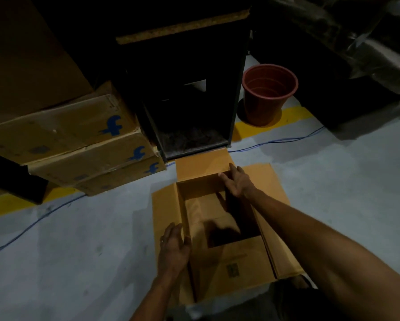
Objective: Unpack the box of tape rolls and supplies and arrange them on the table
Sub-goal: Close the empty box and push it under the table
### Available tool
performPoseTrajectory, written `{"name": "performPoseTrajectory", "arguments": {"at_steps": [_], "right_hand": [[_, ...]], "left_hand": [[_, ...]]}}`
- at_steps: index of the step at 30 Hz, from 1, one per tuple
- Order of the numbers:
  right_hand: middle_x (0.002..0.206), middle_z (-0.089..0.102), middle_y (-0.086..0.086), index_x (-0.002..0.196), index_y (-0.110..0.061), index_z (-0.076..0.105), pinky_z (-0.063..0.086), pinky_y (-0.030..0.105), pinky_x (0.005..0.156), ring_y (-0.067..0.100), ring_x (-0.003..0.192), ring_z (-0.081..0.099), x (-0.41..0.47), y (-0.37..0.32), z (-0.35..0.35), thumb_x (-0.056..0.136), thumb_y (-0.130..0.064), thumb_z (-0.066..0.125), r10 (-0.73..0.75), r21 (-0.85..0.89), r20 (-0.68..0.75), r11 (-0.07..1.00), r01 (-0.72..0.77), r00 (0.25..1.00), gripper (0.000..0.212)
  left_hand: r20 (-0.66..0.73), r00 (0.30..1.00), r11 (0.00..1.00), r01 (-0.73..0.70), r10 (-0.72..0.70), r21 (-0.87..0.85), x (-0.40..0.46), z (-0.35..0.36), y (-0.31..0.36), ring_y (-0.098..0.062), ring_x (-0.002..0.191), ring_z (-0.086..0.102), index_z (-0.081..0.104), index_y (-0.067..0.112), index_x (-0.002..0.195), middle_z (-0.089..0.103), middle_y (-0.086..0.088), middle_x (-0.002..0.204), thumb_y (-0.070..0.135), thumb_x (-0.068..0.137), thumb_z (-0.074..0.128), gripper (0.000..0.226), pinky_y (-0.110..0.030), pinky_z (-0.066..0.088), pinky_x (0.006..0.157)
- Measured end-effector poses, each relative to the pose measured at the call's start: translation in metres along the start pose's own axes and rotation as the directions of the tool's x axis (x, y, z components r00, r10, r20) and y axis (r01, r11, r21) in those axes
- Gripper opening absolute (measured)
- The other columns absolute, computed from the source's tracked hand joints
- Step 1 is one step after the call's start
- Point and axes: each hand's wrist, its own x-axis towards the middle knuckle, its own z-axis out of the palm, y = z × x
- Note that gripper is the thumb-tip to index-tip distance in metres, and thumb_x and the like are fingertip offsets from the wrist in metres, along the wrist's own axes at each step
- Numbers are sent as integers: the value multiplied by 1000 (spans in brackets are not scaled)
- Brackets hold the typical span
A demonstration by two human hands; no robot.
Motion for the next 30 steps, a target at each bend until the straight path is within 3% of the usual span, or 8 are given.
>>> {"name": "performPoseTrajectory", "arguments": {"at_steps": [3, 8, 10, 14, 17, 22, 25, 30], "right_hand": [[162, 8, 13, 156, -17, 5, 28, 48, 116, 40, 144, 22, 19, -5, 7, 85, -70, 51, 93, 112, 72, 989, -100, 993, 100], [160, 20, 8, 155, -21, 15, 35, 49, 112, 36, 141, 31, 33, -4, 3, 55, -85, 63, 133, 368, 70, 918, -149, 989, 128], [159, 23, 12, 155, -18, 15, 37, 51, 110, 35, 137, 38, 33, 0, -3, 69, -78, 63, 127, 502, 57, 854, -139, 990, 115], [141, 43, 7, 152, -25, 22, 57, 44, 81, 26, 96, 61, 20, 5, -21, 85, -71, 48, 109, 697, 104, 701, -150, 989, 85], [129, 46, -5, 145, -29, 36, 56, 42, 82, 28, 106, 57, 11, 8, -28, 85, -73, 45, 54, 678, 135, 723, -132, 989, 75], [115, 65, 3, 118, -22, 62, 55, 35, 86, 24, 105, 62, 9, 28, -28, 69, -37, 83, -53, 423, 70, 906, 18, 996, 55], [119, 45, 13, 133, -27, 51, 48, 38, 91, 31, 106, 51, -2, 52, -23, 71, -24, 77, -194, 33, 40, 981, 193, 980, 67], [136, 26, 10, 146, -31, 38, 45, 42, 98, 31, 121, 34, -32, 74, -15, 74, -30, 73, -254, -267, 86, 926, 267, 964, 80]], "left_hand": [[8, 1000, 1000, 15, -15, 26, 4, 3, -5, -22, 144, 29, 48, 21, 142, 33, -1, 156, 19, 95, 57, 48, -32, 29, 115], [20, 999, 999, 46, -46, 5, 5, 2, -6, -19, 146, 25, 47, 22, 144, 32, 1, 157, 12, 94, 55, 51, -30, 24, 116], [4, 997, 997, 74, -73, -32, 3, 2, -4, -20, 145, 27, 48, 21, 143, 33, 0, 157, 8, 93, 54, 52, -32, 26, 117], [12, 994, 989, 112, -111, -93, -1, -2, 1, -21, 146, 26, 46, 19, 145, 30, -2, 159, 2, 93, 52, 55, -33, 27, 118], [29, 991, 984, 130, -127, -125, -3, -1, 6, -21, 147, 26, 43, 21, 146, 28, -1, 160, 4, 95, 51, 55, -29, 27, 116], [39, 988, 977, 152, -148, -152, -6, -4, 11, -21, 144, 30, 43, 24, 145, 32, -2, 157, 4, 95, 49, 54, -31, 29, 116], [-30, 987, 974, 148, -155, -173, -6, -10, 13, -23, 134, 41, 44, 26, 143, 42, -4, 148, 5, 94, 48, 54, -43, 38, 113], [-163, 948, 959, 255, -273, -121, -10, -22, 17, -29, 136, 36, 35, 23, 149, 34, -5, 152, 21, 94, 59, 59, -43, 31, 115]]}}
